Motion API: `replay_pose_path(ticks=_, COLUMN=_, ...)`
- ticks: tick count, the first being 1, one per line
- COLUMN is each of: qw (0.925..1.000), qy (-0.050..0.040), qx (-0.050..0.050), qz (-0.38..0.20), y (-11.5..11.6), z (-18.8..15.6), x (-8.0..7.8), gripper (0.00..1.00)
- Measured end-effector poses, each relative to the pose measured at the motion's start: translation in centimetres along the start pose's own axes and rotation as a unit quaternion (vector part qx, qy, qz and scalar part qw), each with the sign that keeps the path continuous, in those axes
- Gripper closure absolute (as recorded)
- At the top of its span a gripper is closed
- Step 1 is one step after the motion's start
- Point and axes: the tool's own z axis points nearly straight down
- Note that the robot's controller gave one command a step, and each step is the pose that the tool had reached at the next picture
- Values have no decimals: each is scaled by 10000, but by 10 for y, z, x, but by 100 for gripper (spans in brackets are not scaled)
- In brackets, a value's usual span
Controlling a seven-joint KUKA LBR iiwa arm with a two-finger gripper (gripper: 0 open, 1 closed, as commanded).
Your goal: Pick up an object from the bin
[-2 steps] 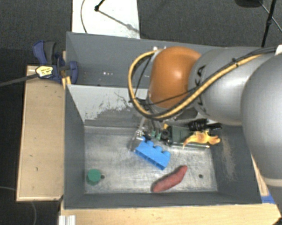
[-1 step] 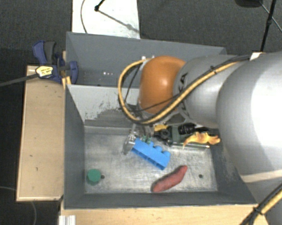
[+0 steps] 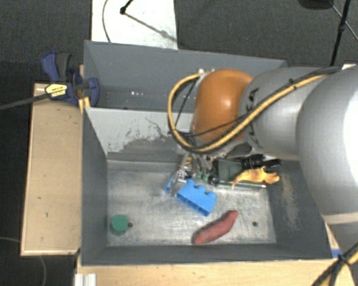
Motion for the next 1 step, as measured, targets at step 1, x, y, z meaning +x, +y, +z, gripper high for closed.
replay_pose_path(ticks=1, qw=9994, qy=-32, qx=-5, qz=-338, y=-8, z=29, x=0, gripper=0)
